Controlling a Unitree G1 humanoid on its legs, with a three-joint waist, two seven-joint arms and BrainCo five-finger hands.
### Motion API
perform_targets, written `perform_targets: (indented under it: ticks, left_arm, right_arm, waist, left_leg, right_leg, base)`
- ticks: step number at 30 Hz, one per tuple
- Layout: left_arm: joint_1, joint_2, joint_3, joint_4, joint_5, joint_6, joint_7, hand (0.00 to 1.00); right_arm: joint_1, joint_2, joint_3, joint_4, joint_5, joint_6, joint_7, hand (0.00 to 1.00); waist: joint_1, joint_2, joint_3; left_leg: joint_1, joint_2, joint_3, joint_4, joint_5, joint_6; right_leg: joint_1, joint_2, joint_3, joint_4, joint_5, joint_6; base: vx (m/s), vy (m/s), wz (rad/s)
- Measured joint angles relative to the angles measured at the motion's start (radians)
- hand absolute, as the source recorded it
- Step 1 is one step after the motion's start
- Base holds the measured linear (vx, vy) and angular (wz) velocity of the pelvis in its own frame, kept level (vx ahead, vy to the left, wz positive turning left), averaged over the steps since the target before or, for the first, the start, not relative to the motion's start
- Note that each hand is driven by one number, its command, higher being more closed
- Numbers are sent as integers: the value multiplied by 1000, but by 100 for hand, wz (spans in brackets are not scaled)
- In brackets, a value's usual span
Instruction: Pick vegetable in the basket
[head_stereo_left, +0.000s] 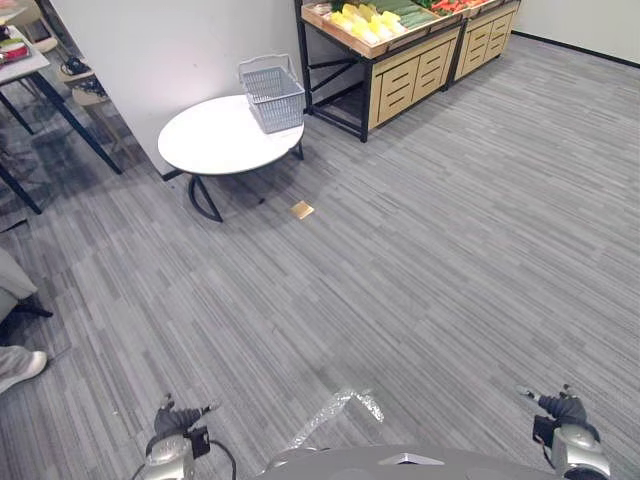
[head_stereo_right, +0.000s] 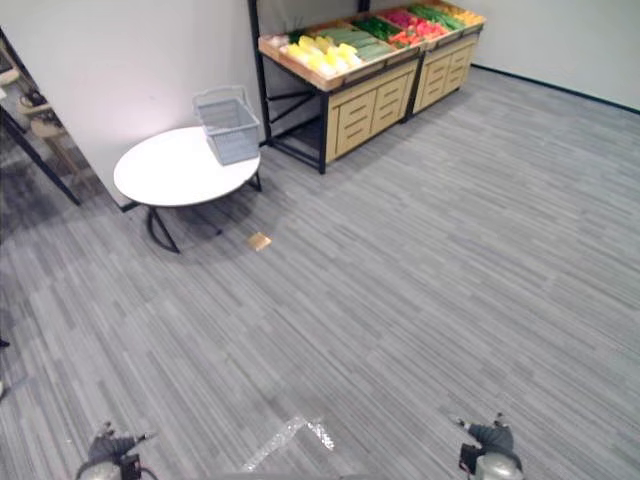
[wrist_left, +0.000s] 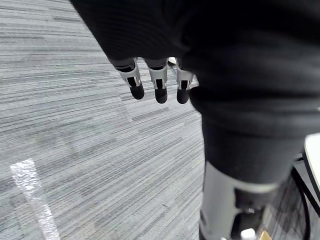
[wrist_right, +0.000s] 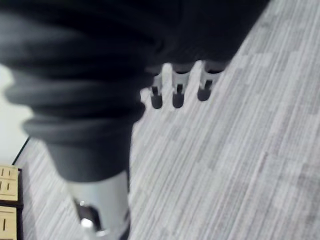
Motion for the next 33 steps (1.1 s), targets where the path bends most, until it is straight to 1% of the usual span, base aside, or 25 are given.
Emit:
perform_targets:
  ticks: [6, 7, 12, 14, 16, 17, 18, 19, 20, 21, 22, 23, 24, 25, 27, 28, 29, 30, 31, 32, 33]
  left_arm:
    - [-10, 3, -47, 0, 0, -5, 3, 0]
    - [-10, 2, -62, 0, -2, -5, 3, 0]
    - [-7, -2, -82, 0, -39, -5, 2, 0]
    - [-2, -4, -93, 0, -39, -5, 2, 0]
    - [-4, -4, -93, 0, -39, -6, 2, 0]
    - [-15, -2, -93, 0, -39, -6, 2, 0]
    - [-27, -2, -93, 0, -40, -6, 2, 0]
    - [-30, -2, -94, 0, -40, -6, 2, 0]
    - [-37, -3, -94, 0, -41, -6, 2, 0]
    - [-37, -4, -93, -7, -46, -5, 2, 0]
    - [-31, -9, -93, -15, -59, -5, 3, 0]
    - [-22, -18, -94, -29, -71, -2, 3, 0]
    - [-16, -19, -96, -31, -77, -2, 3, 0]
    - [-15, -18, -96, -31, -77, -2, 3, 0]
    - [-12, -15, -96, -31, -78, -3, 3, 0]
    - [-7, -15, -95, -30, -77, -3, 1, 0]
    - [4, -14, -93, -30, -77, -4, 0, 0]
    - [8, -12, -93, -27, -77, -4, 0, 0]
    - [20, -7, -93, -27, -75, -6, -2, 0]
    - [18, -7, -90, -26, -72, -8, -5, 0]
    - [16, -10, -90, -23, -68, -6, -5, 0]
  right_arm:
    - [1, -11, 53, 1, 0, -3, 14, 0]
    - [1, -11, 58, 1, 0, -8, 17, 0]
    - [8, -11, 85, 1, 0, -8, 23, 0]
    - [12, -11, 95, 1, 0, -7, 23, 0]
    - [10, -11, 94, 4, 1, -8, 22, 0]
    - [0, -11, 91, 19, 2, -8, 20, 0]
    - [-14, -12, 90, 45, 3, -8, 18, 0]
    - [-17, -12, 90, 50, 3, -8, 18, 0]
    - [-20, -12, 91, 60, 3, -7, 18, 0]
    - [-19, -10, 91, 58, 5, -6, 17, 0]
    - [-17, -11, 91, 50, 11, -5, 14, 0]
    - [-9, -10, 91, 30, 17, -5, 4, 0]
    - [-9, -8, 91, 23, 24, -5, -7, 0]
    - [-10, -9, 91, 22, 30, -5, -7, 0]
    - [-27, -17, 89, 35, 41, -6, -7, 0]
    - [-45, -25, 81, 54, 41, -6, -7, 0]
    - [-60, -28, 76, 72, 40, -7, -7, 0]
    - [-62, -26, 77, 80, 40, -6, -7, 0]
    - [-65, -21, 91, 95, 39, -8, -6, 0]
    - [-80, -19, 96, 116, 38, -9, 1, 0]
    - [-82, -19, 95, 117, 34, -9, 5, 0]
  waist:
    - [-15, 7, 5]
    - [-16, 11, 8]
    - [-18, 20, 16]
    - [-19, 24, 17]
    - [-21, 24, 14]
    - [-25, 21, 18]
    - [-29, 21, 30]
    - [-29, 23, 37]
    - [-29, 25, 68]
    - [-17, 30, 96]
    - [-16, 32, 108]
    - [-9, 28, 134]
    - [-2, 39, 141]
    - [-1, 37, 140]
    - [8, 36, 141]
    - [13, 40, 141]
    - [26, 50, 138]
    - [37, 50, 138]
    - [55, 46, 136]
    - [63, 29, 143]
    - [61, 25, 143]
  left_leg:
    - [0, 0, -3, 0, 0, 0]
    - [0, 0, -3, 1, 0, 0]
    - [-12, -1, -3, 0, 0, 1]
    - [-15, -1, -5, -2, 0, 2]
    - [-38, 0, -10, 6, -9, -6]
    - [-89, 3, -16, 70, -37, -6]
    - [-166, 21, -24, 207, -96, -14]
    - [-184, 27, -25, 240, -111, -18]
    - [-240, 59, -24, 398, -159, -55]
    - [-318, 93, -17, 598, -168, -78]
    - [-355, 114, -6, 696, -160, -87]
    - [-426, 158, 25, 853, -136, -92]
    - [-472, 193, 56, 901, -171, -82]
    - [-488, 192, 65, 871, -179, -84]
    - [-512, 182, 88, 708, -171, -84]
    - [-521, 170, 85, 513, -104, -89]
    - [-522, 175, 75, 333, 0, -96]
    - [-520, 177, 79, 307, 64, -97]
    - [-519, 150, 86, 350, 78, -43]
    - [-541, 132, 85, 428, 1, 8]
    - [-547, 125, 84, 455, -26, 41]
  right_leg:
    - [-1, -1, -1, 3, 0, 1]
    - [-3, 0, 0, 6, 0, 1]
    - [-31, 0, 0, 22, -5, -1]
    - [-42, 0, -3, 35, -13, 0]
    - [-71, -1, -11, 61, -31, 2]
    - [-102, -6, -20, 89, -49, 5]
    - [-125, -7, -28, 122, -68, -8]
    - [-128, -5, -30, 128, -74, -8]
    - [-126, 5, -30, 153, -93, -17]
    - [-118, 10, -30, 182, -109, -34]
    - [-114, 12, -27, 196, -122, -33]
    - [-93, 12, -21, 215, -141, -41]
    - [-70, 4, -21, 217, -161, -35]
    - [-67, -4, -18, 216, -169, -29]
    - [-64, -32, 0, 202, -179, -16]
    - [-55, -53, 10, 172, -184, -6]
    - [-40, -64, 27, 146, -194, 17]
    - [-30, -75, 39, 134, -202, 30]
    - [-10, -107, 53, 112, -216, 36]
    - [-6, -125, 62, 148, -216, 36]
    - [-22, -129, 68, 201, -217, 45]
  base:
    - [-16, -31, 1]
    - [-57, -35, -1]
    - [-101, -34, -4]
    - [-77, -39, 2]
    - [-57, -38, 15]
    - [-38, -59, 30]
    - [-32, -67, 29]
    - [-26, -65, 18]
    - [-8, -45, 5]
    - [7, -34, -2]
    - [80, 9, -11]
    - [193, 66, -10]
    - [231, 95, -5]
    - [218, 100, 0]
    - [194, 130, -15]
    - [325, 270, -36]
    - [352, 303, -39]
    - [411, 348, -40]
    - [501, 380, -34]
    - [537, 364, -21]
    - [558, 339, -2]
